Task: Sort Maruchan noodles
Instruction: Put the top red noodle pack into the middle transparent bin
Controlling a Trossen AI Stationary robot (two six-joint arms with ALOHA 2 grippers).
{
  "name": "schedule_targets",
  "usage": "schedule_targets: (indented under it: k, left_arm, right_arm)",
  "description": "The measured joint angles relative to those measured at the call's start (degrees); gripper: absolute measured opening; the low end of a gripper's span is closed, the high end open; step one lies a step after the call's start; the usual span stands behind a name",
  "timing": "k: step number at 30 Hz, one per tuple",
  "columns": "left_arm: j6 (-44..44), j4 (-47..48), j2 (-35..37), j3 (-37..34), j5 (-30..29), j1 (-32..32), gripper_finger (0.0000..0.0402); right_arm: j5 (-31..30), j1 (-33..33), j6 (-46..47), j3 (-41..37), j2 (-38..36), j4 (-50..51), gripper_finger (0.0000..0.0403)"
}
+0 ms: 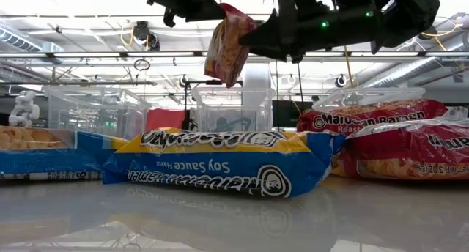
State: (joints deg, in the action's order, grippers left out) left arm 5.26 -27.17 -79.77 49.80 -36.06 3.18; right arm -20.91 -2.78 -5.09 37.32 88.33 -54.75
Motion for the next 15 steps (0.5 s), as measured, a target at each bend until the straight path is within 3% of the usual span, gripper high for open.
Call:
schedule_targets:
  k: [6,15]
  left_arm:
    - [-0.5,-0.6,0.0,0.0,2.0,0.0,0.0003]
    - [-0.4,-0.6,0.0,0.0,3.1,0.0,0.0003]
  right_arm:
    - [-0.1,0.3,1.6,0.0,0.5,-1.5,0.0262]
    - [0.0,1.0,0.2,0.0,0.7,-3.2,0.0221]
